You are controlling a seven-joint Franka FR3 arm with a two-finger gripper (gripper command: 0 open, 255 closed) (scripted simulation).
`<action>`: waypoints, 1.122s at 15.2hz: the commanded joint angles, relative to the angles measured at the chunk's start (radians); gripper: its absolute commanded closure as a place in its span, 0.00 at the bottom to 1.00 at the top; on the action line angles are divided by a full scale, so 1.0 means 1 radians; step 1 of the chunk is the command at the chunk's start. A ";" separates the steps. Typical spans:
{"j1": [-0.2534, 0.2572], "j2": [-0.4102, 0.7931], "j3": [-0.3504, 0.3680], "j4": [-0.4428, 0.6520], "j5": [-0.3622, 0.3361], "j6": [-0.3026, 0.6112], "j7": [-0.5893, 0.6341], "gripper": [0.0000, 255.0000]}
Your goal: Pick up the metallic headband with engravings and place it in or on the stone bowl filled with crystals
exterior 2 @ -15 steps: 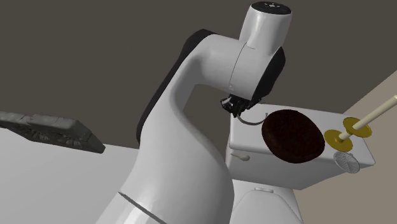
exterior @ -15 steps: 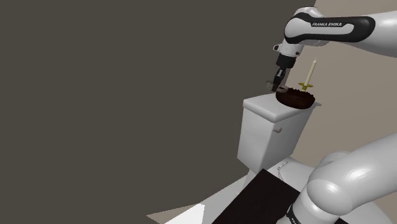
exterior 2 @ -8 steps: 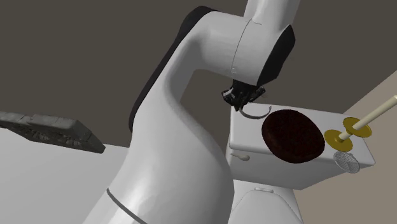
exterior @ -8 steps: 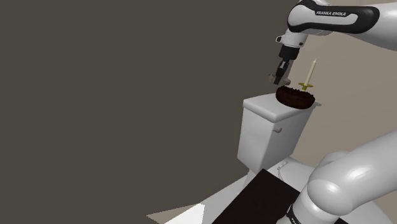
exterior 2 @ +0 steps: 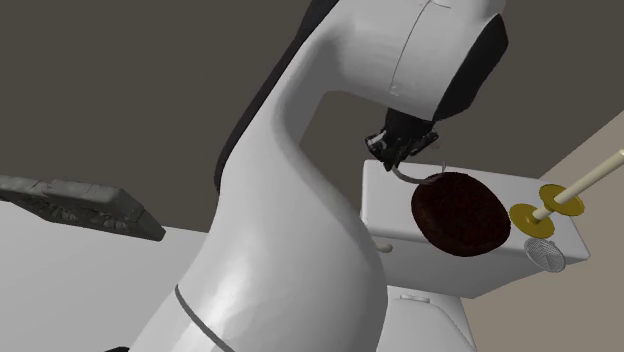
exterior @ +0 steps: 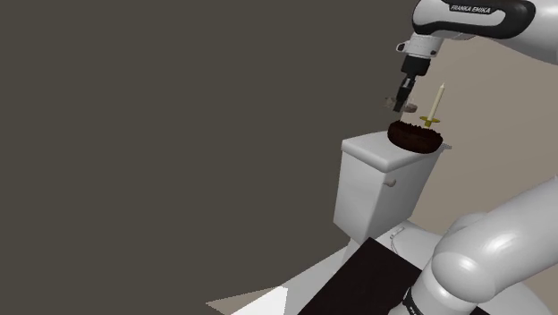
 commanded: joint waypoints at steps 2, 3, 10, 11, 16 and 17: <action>-0.012 0.035 -0.064 0.053 0.000 -0.010 -0.082 1.00; -0.016 0.049 -0.088 0.070 0.002 -0.011 -0.111 1.00; -0.037 0.184 -0.264 0.209 0.057 -0.017 -0.317 1.00; -0.038 0.176 -0.260 0.188 0.052 -0.003 -0.313 1.00; -0.045 0.141 -0.249 0.090 0.030 0.066 -0.297 1.00; -0.046 0.135 -0.248 0.072 0.027 0.080 -0.294 1.00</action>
